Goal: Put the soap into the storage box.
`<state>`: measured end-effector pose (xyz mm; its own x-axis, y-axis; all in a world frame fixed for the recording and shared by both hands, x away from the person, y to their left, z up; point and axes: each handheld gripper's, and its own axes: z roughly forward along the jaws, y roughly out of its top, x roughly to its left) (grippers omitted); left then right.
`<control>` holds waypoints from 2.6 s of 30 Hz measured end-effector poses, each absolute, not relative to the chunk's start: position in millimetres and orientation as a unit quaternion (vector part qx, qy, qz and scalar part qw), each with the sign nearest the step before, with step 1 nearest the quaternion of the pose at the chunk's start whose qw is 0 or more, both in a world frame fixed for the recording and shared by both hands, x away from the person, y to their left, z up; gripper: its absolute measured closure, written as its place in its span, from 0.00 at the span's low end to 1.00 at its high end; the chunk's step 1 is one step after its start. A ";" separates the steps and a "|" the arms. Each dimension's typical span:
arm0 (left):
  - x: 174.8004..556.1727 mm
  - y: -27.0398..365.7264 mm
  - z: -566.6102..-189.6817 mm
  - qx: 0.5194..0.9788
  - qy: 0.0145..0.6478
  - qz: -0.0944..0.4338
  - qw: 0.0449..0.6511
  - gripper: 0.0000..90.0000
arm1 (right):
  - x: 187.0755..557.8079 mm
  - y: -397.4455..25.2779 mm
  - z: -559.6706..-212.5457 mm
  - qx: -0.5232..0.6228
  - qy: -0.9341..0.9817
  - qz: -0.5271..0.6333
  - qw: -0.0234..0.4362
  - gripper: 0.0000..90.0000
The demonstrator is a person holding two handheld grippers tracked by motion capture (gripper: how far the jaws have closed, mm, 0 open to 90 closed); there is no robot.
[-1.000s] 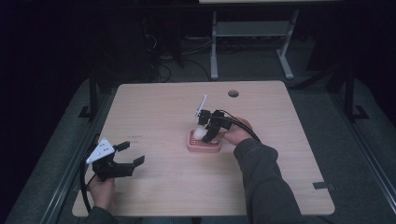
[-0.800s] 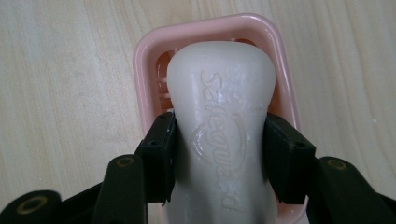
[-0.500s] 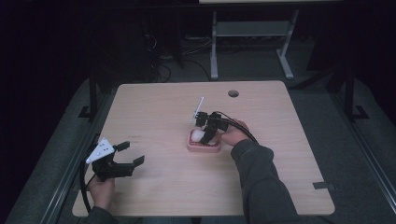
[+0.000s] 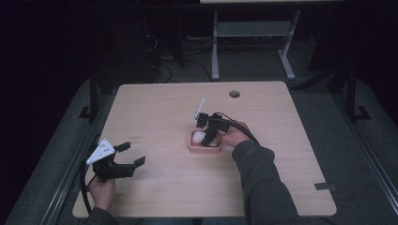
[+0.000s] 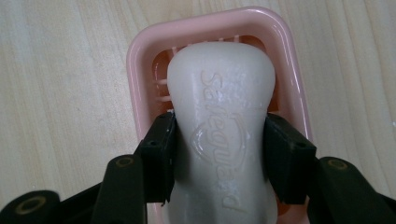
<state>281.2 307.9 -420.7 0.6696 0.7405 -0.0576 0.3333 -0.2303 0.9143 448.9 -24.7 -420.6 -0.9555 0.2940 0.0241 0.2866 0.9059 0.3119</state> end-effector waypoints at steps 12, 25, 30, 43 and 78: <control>281.2 307.5 -420.8 0.759 0.354 0.200 0.509 0.16 | 447.5 -29.2 -411.2 0.155 0.971 0.183 0.013 0.49; 281.2 307.4 -420.9 0.759 0.353 0.199 0.509 0.16 | 441.6 -41.3 -401.0 0.165 0.965 0.204 0.019 0.44; 281.2 306.8 -421.0 0.761 0.352 0.199 0.507 0.16 | 439.2 -51.3 -397.9 0.178 0.960 0.214 0.017 0.43; 281.3 306.8 -421.2 0.762 0.351 0.199 0.506 0.16 | 433.3 -66.0 -392.7 0.189 0.956 0.224 0.017 0.41; 281.2 305.4 -421.6 0.762 0.353 0.200 0.505 0.16 | 407.9 -101.5 -385.0 0.211 0.945 0.247 0.028 0.37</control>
